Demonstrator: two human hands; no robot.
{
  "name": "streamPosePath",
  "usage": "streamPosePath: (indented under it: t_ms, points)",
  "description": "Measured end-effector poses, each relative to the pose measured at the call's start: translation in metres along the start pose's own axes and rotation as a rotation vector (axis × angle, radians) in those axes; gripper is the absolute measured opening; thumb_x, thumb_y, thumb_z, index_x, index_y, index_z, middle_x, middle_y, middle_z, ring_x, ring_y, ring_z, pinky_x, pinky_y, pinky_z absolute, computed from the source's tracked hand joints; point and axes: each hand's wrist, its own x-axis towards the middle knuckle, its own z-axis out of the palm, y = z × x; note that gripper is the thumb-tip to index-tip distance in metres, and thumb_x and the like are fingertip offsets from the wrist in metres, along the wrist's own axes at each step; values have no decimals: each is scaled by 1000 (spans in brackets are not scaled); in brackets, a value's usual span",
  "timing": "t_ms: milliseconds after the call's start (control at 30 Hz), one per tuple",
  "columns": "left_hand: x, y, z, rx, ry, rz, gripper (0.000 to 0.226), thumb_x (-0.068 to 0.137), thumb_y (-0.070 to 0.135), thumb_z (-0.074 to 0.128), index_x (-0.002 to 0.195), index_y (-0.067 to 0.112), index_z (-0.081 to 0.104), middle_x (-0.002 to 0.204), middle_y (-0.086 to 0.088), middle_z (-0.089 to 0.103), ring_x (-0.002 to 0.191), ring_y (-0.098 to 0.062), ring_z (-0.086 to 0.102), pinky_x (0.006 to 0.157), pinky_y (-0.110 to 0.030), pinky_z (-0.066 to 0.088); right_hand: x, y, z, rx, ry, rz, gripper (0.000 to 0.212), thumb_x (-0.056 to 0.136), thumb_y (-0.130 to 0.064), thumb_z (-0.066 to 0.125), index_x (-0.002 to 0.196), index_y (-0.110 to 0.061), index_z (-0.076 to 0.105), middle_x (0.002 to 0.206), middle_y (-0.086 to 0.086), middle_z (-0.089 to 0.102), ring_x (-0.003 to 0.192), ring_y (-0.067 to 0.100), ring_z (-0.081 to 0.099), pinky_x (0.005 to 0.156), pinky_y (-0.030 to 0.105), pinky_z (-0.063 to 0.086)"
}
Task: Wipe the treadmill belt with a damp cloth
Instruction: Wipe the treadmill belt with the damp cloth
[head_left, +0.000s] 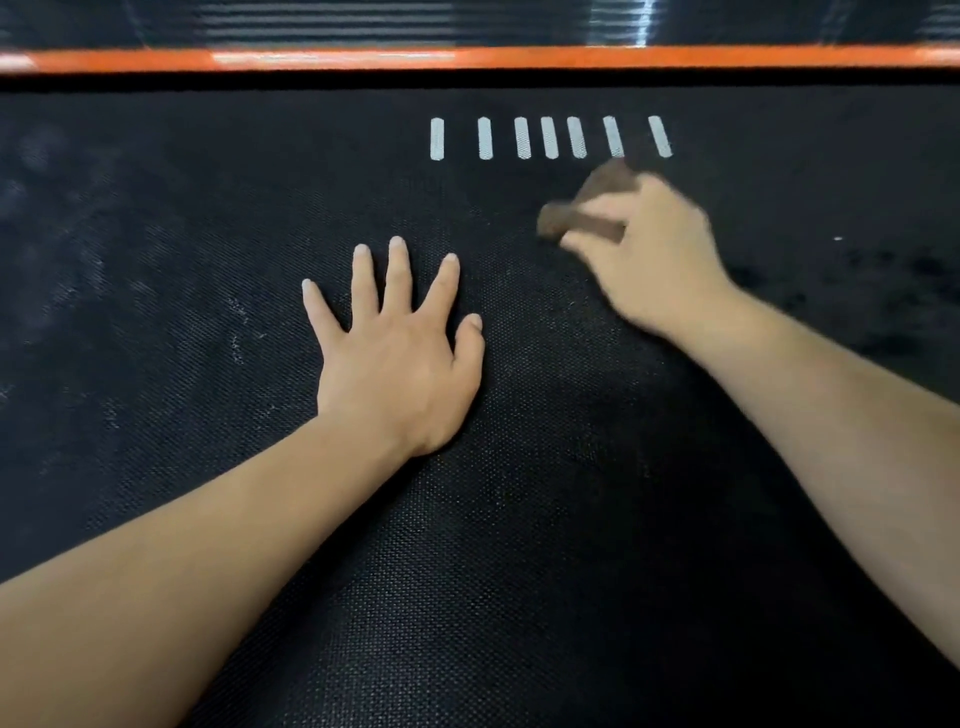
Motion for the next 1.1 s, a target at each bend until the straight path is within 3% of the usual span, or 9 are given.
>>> streamPosePath:
  t_ms: [67,133,167,267,333,533,700,900,1100]
  points:
    - [-1,1,-2,17,-22,-8,66,102,63,10,163,39,4,173,-7,-5,158,-32,-14,120,-69,-9,-32,-19,-3,116,-82,-164,31,90,-54,62,117,-42,71,108,4,60,102,30,56,94,48,43]
    - [0,4,-7,15,-64,-25,67,101,66,11,163,40,4,173,-7,-5,158,-32,-15,119,-70,-10,-22,-15,-10,34,-106,-259,28,93,-52,62,115,-40,72,107,6,61,102,31,57,94,49,43]
    - [4,6,-11,-9,-87,-39,67,101,67,13,163,41,7,173,-8,-4,158,-33,-14,119,-71,-10,-4,-7,-9,-31,-61,-247,29,93,-53,61,115,-39,73,110,8,62,104,33,57,96,50,43]
    - [23,16,-20,-116,-104,-102,64,102,68,17,161,44,17,171,-9,3,157,-36,-11,117,-73,-10,52,21,-10,-65,45,59,34,90,-57,57,110,-34,74,115,9,63,109,38,59,97,47,45]
    - [33,19,-19,-87,-111,-101,65,101,69,15,161,46,11,173,-7,-3,156,-38,-16,115,-74,-12,59,21,-7,-61,55,115,31,92,-54,58,110,-34,74,119,9,62,112,38,58,98,47,44]
    - [33,18,-3,18,-24,-72,69,99,69,7,162,42,-1,173,-8,-9,156,-41,-17,114,-76,-11,13,-3,-7,86,-130,-246,26,93,-47,66,115,-36,74,112,5,62,107,30,58,97,51,44]
    - [33,19,-2,10,-9,-63,69,99,69,7,162,42,-1,173,-8,-8,156,-41,-17,114,-76,-11,102,30,-2,-44,91,203,30,92,-52,61,106,-28,74,113,11,65,110,39,60,98,46,45]
    - [35,19,-2,9,10,-55,69,98,68,6,162,42,-1,173,-8,-7,156,-41,-17,114,-77,-10,85,4,17,43,-30,-109,27,92,-53,61,108,-35,73,108,5,60,101,29,55,96,47,44]
    - [34,20,-2,14,18,-58,69,99,68,6,162,41,0,173,-8,-7,156,-42,-17,114,-77,-9,147,19,19,-94,149,253,25,96,-46,58,95,-24,70,106,6,66,108,33,60,95,42,39]
